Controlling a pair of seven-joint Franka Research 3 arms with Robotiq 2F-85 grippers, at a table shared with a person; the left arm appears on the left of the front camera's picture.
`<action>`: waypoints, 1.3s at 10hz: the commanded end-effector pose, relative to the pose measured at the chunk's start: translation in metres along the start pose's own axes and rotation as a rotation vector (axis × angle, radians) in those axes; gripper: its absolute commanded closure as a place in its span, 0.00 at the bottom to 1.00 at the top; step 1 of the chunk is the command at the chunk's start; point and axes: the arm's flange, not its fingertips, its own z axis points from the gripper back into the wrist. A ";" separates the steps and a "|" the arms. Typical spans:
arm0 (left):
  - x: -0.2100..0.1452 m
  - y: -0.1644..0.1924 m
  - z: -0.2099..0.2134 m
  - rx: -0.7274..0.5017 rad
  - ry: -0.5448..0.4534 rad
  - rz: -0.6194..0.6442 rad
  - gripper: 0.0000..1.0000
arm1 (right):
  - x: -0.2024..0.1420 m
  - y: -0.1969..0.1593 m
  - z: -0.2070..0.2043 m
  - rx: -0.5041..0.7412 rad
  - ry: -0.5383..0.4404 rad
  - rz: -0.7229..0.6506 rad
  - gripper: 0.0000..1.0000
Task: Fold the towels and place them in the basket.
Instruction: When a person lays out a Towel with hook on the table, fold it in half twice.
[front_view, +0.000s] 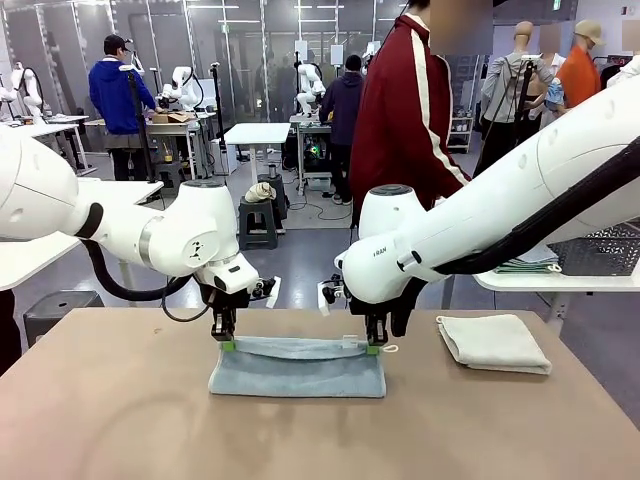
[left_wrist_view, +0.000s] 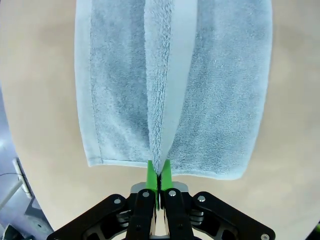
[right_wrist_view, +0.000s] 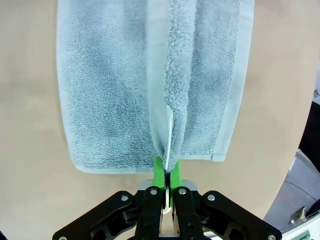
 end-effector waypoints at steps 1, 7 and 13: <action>-0.001 0.011 -0.002 -0.006 0.025 -0.026 0.97 | -0.003 -0.008 -0.008 -0.019 -0.019 0.025 0.95; -0.002 0.015 -0.019 0.085 0.043 -0.029 0.58 | -0.010 -0.016 -0.017 -0.085 -0.061 0.064 0.55; -0.036 -0.008 0.062 0.100 -0.034 0.005 0.22 | -0.013 0.005 0.069 -0.023 -0.096 -0.047 0.10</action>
